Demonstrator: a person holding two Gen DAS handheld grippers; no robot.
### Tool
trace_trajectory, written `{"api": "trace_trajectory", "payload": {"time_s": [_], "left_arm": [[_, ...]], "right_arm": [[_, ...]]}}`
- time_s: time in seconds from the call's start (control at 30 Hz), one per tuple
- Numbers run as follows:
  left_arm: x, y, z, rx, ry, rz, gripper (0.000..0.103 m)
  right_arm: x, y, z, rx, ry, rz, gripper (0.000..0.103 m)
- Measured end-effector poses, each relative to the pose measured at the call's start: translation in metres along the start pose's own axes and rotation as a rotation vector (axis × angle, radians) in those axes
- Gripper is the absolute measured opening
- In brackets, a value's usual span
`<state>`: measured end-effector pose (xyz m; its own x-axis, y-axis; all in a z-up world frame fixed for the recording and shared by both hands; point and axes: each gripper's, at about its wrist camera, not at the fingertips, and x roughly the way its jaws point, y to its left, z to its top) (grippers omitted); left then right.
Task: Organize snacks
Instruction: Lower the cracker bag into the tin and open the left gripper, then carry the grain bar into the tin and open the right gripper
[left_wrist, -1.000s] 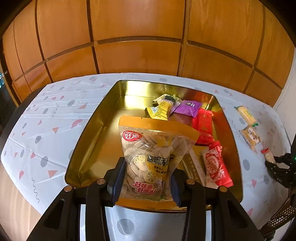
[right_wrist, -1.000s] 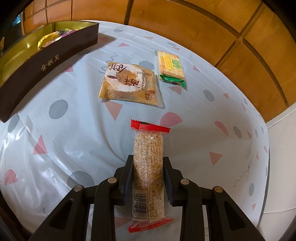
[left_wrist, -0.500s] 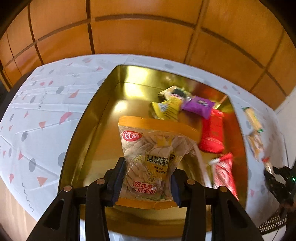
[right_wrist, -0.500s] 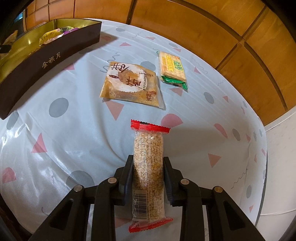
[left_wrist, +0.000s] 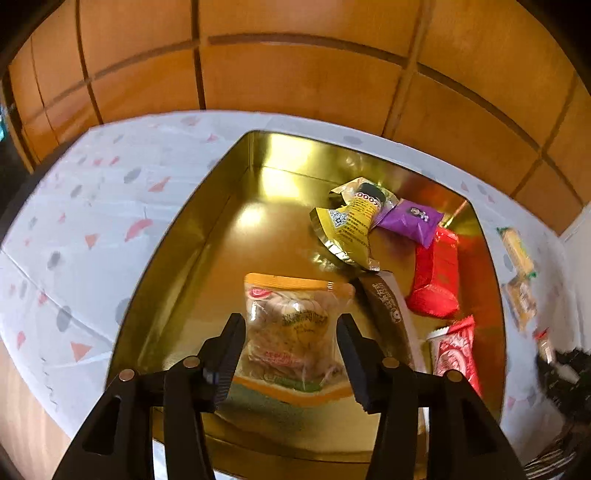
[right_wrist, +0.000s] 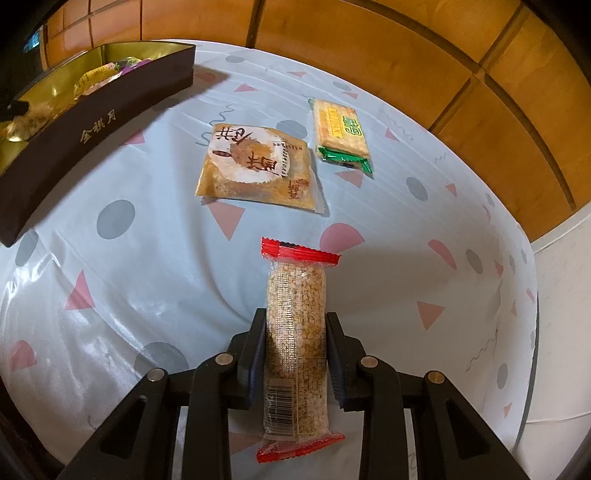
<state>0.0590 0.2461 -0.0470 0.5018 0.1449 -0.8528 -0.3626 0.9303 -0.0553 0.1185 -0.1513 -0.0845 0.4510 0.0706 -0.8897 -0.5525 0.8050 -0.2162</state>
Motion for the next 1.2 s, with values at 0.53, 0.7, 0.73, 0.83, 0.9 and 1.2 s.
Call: {"api": "trace_trajectory", "payload": {"time_s": [0.53, 0.7, 0.73, 0.83, 0.9, 1.2], "left_arm": [[-0.072, 0.007, -0.03, -0.061, -0.213, 0.012, 0.052], [-0.076, 0.008, -0.038, -0.067, -0.223, 0.016, 0.052], [-0.078, 0.008, -0.04, -0.067, -0.224, 0.015, 0.052], [-0.08, 0.009, -0.045, -0.064, -0.223, 0.011, 0.052], [-0.082, 0.01, -0.047, -0.065, -0.228, 0.013, 0.052], [-0.082, 0.026, -0.055, -0.098, -0.23, 0.005, 0.052]], "right_arm": [[-0.009, -0.018, 0.02, 0.302, 0.023, 0.083, 0.029], [-0.04, -0.004, 0.045, 0.37, -0.075, 0.249, 0.029], [-0.047, 0.003, 0.052, 0.37, -0.095, 0.283, 0.029], [-0.066, 0.027, 0.076, 0.36, -0.144, 0.4, 0.029], [-0.075, 0.047, 0.095, 0.351, -0.169, 0.482, 0.029], [-0.077, 0.135, 0.156, 0.33, -0.142, 0.695, 0.03]]}}
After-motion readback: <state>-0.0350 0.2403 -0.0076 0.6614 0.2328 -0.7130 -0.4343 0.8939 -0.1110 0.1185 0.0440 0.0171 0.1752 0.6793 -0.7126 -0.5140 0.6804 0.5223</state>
